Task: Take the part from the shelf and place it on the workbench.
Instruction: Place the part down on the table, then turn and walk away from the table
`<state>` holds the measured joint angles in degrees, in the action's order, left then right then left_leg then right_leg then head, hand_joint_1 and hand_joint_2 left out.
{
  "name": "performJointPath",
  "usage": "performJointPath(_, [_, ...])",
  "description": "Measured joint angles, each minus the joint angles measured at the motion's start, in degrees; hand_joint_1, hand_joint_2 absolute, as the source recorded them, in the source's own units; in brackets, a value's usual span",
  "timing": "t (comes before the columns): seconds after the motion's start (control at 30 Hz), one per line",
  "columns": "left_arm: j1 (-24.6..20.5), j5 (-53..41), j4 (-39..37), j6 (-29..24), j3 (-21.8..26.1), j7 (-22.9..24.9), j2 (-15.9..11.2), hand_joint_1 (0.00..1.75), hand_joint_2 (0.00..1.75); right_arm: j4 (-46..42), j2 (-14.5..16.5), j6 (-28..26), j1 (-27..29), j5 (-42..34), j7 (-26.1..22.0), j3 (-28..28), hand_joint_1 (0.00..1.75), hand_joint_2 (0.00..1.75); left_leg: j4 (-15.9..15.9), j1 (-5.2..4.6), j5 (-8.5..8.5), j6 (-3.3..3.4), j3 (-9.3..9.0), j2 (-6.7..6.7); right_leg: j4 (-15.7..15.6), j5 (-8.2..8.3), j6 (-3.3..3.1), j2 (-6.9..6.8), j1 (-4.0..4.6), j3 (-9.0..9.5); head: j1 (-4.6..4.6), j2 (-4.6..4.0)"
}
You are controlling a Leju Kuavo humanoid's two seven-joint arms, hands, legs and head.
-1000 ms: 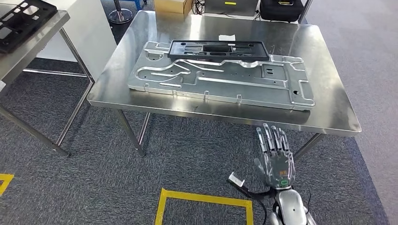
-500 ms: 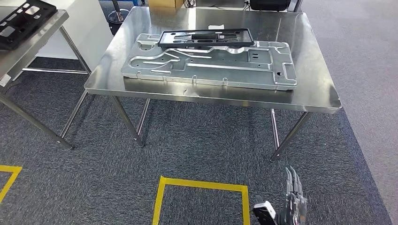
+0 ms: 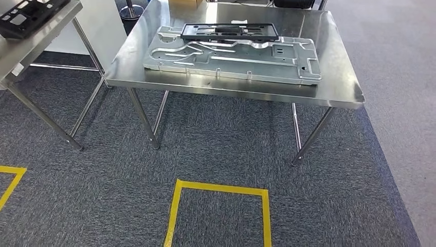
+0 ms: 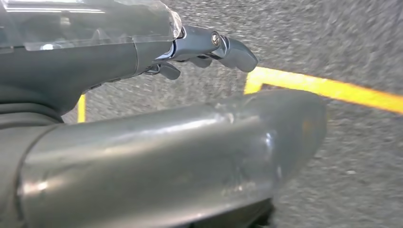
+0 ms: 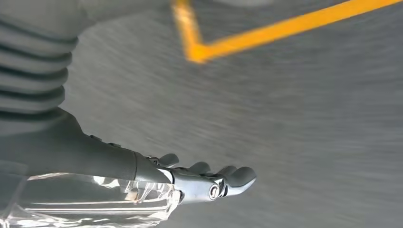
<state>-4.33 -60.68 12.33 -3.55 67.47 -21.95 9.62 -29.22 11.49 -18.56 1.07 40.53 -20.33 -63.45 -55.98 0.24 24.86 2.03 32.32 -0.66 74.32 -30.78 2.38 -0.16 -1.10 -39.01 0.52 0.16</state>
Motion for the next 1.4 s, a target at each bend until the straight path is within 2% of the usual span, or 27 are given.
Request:
performJointPath(0.03, [0.0, 0.0, 0.0, -0.1, 0.1, 0.0, 0.0, 0.00, 0.00, 1.8, -0.3, 0.7, -0.4, 0.0, 2.1, -1.2, 0.00, 0.00, -0.2, 0.05, -0.60, -0.28, 0.91, 0.23, -1.8, 1.98, -0.03, 0.24, -0.11, 2.16, 0.00, 0.01])
performJointPath(0.07, [0.0, -0.1, 0.0, -0.2, 0.2, 0.0, 0.0, 0.00, 0.00, 3.4, -0.7, 1.4, -0.7, 0.0, 4.0, -2.1, 0.00, 0.00, -0.6, 0.09, -1.10, -0.60, 1.70, 0.56, -5.4, 2.75, -0.15, 1.11, -0.25, 5.28, 0.00, 0.01])
performJointPath(0.13, [-0.1, -0.2, 0.0, -0.4, 0.2, 0.1, 0.0, 0.00, 0.00, 6.0, -1.0, 2.5, -1.2, 0.2, 7.7, -3.5, 0.00, 0.00, -1.4, -0.03, -1.87, -1.27, 2.87, 1.18, -14.3, 0.83, -0.56, 3.06, -0.30, 11.68, 0.00, 0.01])
performJointPath(0.2, [-0.2, -0.4, 0.0, -0.6, 0.3, 0.0, 0.0, 0.00, 0.00, 8.1, -1.2, 2.5, -1.7, 0.7, 10.9, -4.6, 0.00, 0.00, -1.7, -0.17, -2.74, -2.03, 3.54, 1.88, -18.7, -1.27, -1.22, 3.48, -0.05, 14.16, -0.04, -0.01])
performJointPath(0.27, [-0.1, -0.6, 0.0, -0.8, 0.4, 0.0, -0.1, 0.00, 0.00, 9.7, -1.2, 2.4, -2.2, 1.5, 13.7, -5.4, 0.00, 0.00, -2.1, 0.07, -2.95, -2.68, 4.16, 2.33, -18.9, -0.88, -2.24, 2.26, -0.03, 13.77, -0.07, -0.01])
performJointPath(0.3, [0.0, -0.6, 0.0, -0.8, 0.5, 0.0, -0.1, 0.00, 0.00, 10.4, -1.2, 2.4, -2.3, 1.9, 14.8, -5.6, 0.00, 0.00, -3.4, 0.22, -1.87, -2.95, 4.77, 2.21, -18.9, -0.52, -2.78, 1.58, -0.06, 13.54, -0.18, -0.01])
performJointPath(0.4, [0.3, -0.9, 0.0, -0.9, 0.8, 0.0, -0.1, 0.00, 0.00, 11.8, -1.3, 2.5, -2.5, 3.3, 16.8, -5.8, 0.00, 0.00, -13.4, 0.43, 4.82, -3.63, 8.49, 1.35, -18.9, 0.29, -3.65, -0.45, 0.20, 12.51, -0.61, -0.01])
performJointPath(0.43, [0.3, -0.9, 0.0, -0.9, 0.8, 0.0, -0.1, 0.00, 0.00, 12.2, -1.4, 2.7, -2.5, 3.6, 17.0, -5.8, 0.00, 0.00, -16.8, 0.45, 6.33, -3.78, 9.44, 1.21, -18.8, 0.48, -3.70, -1.12, 0.34, 12.15, -0.63, -0.01])
performJointPath(0.47, [0.4, -1.0, 0.0, -0.9, 0.9, 0.0, -0.1, 0.00, 0.00, 12.5, -1.4, 2.9, -2.5, 3.9, 17.1, -5.8, 0.00, 0.00, -18.5, 0.46, 6.79, -3.83, 9.48, 1.09, -18.7, 0.60, -3.69, -1.75, 0.47, 11.84, -0.63, 0.00])
performJointPath(0.5, [0.5, -1.1, 0.0, -0.9, 1.0, 0.0, -0.1, 0.00, 0.00, 12.7, -1.5, 3.2, -2.6, 4.2, 17.1, -5.8, 0.00, 0.00, -17.8, 0.46, 6.18, -3.75, 8.31, 0.94, -18.6, 0.67, -3.67, -2.36, 0.57, 11.63, -0.63, 0.00])
performJointPath(0.53, [0.6, -1.1, 0.0, -0.9, 1.0, 0.0, -0.2, 0.00, 0.00, 12.9, -1.5, 3.4, -2.6, 4.5, 17.0, -5.8, 0.00, 0.00, -14.9, 0.43, 4.84, -3.54, 6.04, 0.65, -18.4, 0.69, -3.63, -2.90, 0.67, 11.55, -0.64, 0.01])
performJointPath(0.6, [0.7, -1.1, 0.1, -0.9, 1.1, 0.0, -0.3, 0.00, 0.00, 13.3, -1.5, 3.7, -2.8, 4.9, 16.8, -5.8, 0.00, 0.00, -6.7, 0.06, 2.74, -2.70, 0.59, -1.10, -18.3, 0.65, -3.43, -3.89, 0.90, 11.56, -0.63, 0.00])
performJointPath(0.63, [0.7, -1.1, 0.1, -0.9, 1.2, 0.0, -0.3, 0.00, 0.00, 13.5, -1.6, 3.7, -2.9, 5.0, 16.8, -5.8, 0.00, 0.00, -3.8, -0.22, 2.37, -2.22, -1.08, -1.99, -18.2, 0.63, -3.20, -4.36, 1.02, 11.58, -0.61, 0.00])
performJointPath(0.67, [0.6, -1.1, 0.1, -0.9, 1.2, 0.0, -0.4, 0.00, 0.00, 13.7, -1.6, 3.7, -2.9, 5.1, 16.8, -5.8, 0.00, 0.00, -2.2, -0.49, 2.49, -1.75, -1.88, -2.62, -18.2, 0.63, -2.92, -4.81, 1.12, 11.57, -0.64, -0.01])
performJointPath(0.73, [0.7, -1.2, 0.1, -1.0, 1.2, -0.1, -0.4, 0.00, 0.00, 13.9, -1.6, 3.7, -3.2, 5.2, 16.8, -5.8, 0.00, 0.00, -1.5, -0.61, 2.44, -0.96, -1.78, -2.17, -18.3, 0.69, -2.24, -5.79, 1.31, 11.64, -0.68, 0.01])
performJointPath(0.77, [0.8, -1.2, 0.1, -1.0, 1.3, -0.1, -0.5, 0.00, 0.00, 13.9, -1.7, 3.8, -3.4, 5.4, 16.7, -5.7, 0.00, 0.00, -1.0, -0.47, 2.24, -0.57, -1.83, -1.67, -18.1, 0.43, -1.90, -5.50, 1.29, 11.65, -0.68, 0.01])
performJointPath(0.83, [0.8, -1.2, 0.1, -1.0, 1.3, -0.2, -0.5, 0.00, 0.00, 14.1, -1.9, 4.2, -3.5, 6.5, 16.9, -5.5, 0.00, 0.00, -0.2, -0.11, 1.58, 0.18, -1.90, -0.72, -15.0, -1.81, -1.32, -3.31, 1.07, 10.33, -0.43, 0.00])
performJointPath(0.87, [0.8, -1.2, 0.1, -1.0, 1.3, -0.3, -0.5, 0.00, 0.00, 14.2, -2.0, 4.5, -3.4, 7.4, 17.1, -5.3, 0.00, 0.00, 0.0, -0.08, 1.34, 0.44, -1.76, -0.27, -11.7, -3.70, -1.09, -1.72, 0.80, 8.77, -0.29, -0.01])
performJointPath(0.93, [0.7, -1.4, 0.1, -1.0, 1.3, -0.3, -0.5, 0.00, 0.00, 14.4, -2.1, 4.9, -3.2, 9.6, 18.0, -4.5, 0.00, 0.00, 0.0, -0.11, 1.12, 0.73, -1.40, 0.73, -4.2, -6.93, -0.72, -0.28, 0.48, 4.91, -0.24, -0.01])
performJointPath(0.97, [0.7, -1.6, 0.1, -1.0, 1.3, -0.3, -0.5, 0.00, 0.00, 14.5, -2.2, 5.0, -3.1, 10.8, 18.6, -3.9, 0.00, 0.00, -0.1, -0.11, 1.09, 0.73, -1.31, 1.33, -2.0, -7.17, -0.52, -0.06, 0.34, 3.68, -0.25, -0.01])
performJointPath(1.0, [0.8, -1.7, 0.1, -1.0, 1.3, -0.3, -0.5, 0.00, 0.00, 14.6, -2.3, 5.3, -3.0, 11.7, 19.2, -3.4, 0.00, 0.00, -0.3, -0.09, 1.11, 0.68, -1.28, 1.99, -1.9, -6.21, -0.36, 0.03, 0.18, 3.45, -0.25, -0.01])
performJointPath(1.07, [0.8, -1.8, 0.1, -1.0, 1.3, -0.1, -0.5, 0.00, 0.00, 14.8, -2.3, 5.9, -2.8, 13.1, 20.2, -2.3, 0.00, 0.00, -0.8, 0.01, 1.27, 0.39, -1.23, 3.44, -8.2, -1.58, -0.22, 0.71, -0.22, 6.01, -0.21, 0.00])
performJointPath(1.13, [0.7, -1.9, 0.1, -1.0, 1.3, 0.1, -0.5, 0.00, 0.00, 15.0, -2.4, 6.4, -2.6, 13.9, 20.9, -1.4, 0.00, 0.00, -1.5, -0.06, 1.49, -0.23, -0.85, 4.66, -15.1, 1.28, -0.37, 2.71, -0.45, 8.90, -0.23, 0.00])
performJointPath(1.2, [0.7, -2.1, 0.1, -1.1, 1.3, 0.3, -0.5, 0.00, 0.00, 15.2, -2.4, 6.9, -2.6, 14.4, 21.5, -0.7, 0.00, 0.00, -1.8, 0.01, 1.43, -1.05, -0.33, 5.57, -17.0, 1.35, -0.80, 3.65, -0.29, 9.50, -0.21, -0.01])
performJointPath(1.27, [0.8, -2.2, 0.1, -1.2, 1.3, 0.4, -0.6, 0.00, 0.00, 15.2, -2.4, 7.2, -2.8, 14.7, 22.0, -0.2, 0.00, 0.00, -1.9, 0.22, 1.29, -1.79, 0.07, 6.06, -17.3, 1.67, -1.58, 2.58, -0.27, 9.54, -0.17, 0.00])
performJointPath(1.33, [1.0, -2.3, 0.1, -1.5, 1.3, 0.6, -0.6, 0.00, 0.00, 15.3, -2.4, 7.7, -2.8, 14.9, 22.3, 0.2, 0.00, 0.00, -4.1, 0.25, 2.79, -2.30, 1.18, 4.26, -17.9, 2.05, -2.48, 1.31, -0.48, 9.76, -0.46, 0.01])
performJointPath(1.4, [0.9, -2.3, 0.1, -1.7, 1.3, 0.7, -0.7, 0.00, 0.00, 15.4, -2.5, 7.9, -2.6, 15.1, 22.4, 0.5, 0.00, 0.00, -10.4, 0.42, 6.42, -2.70, 4.02, 1.86, -18.2, 2.14, -2.97, -0.11, -0.45, 9.82, -0.81, 0.00])
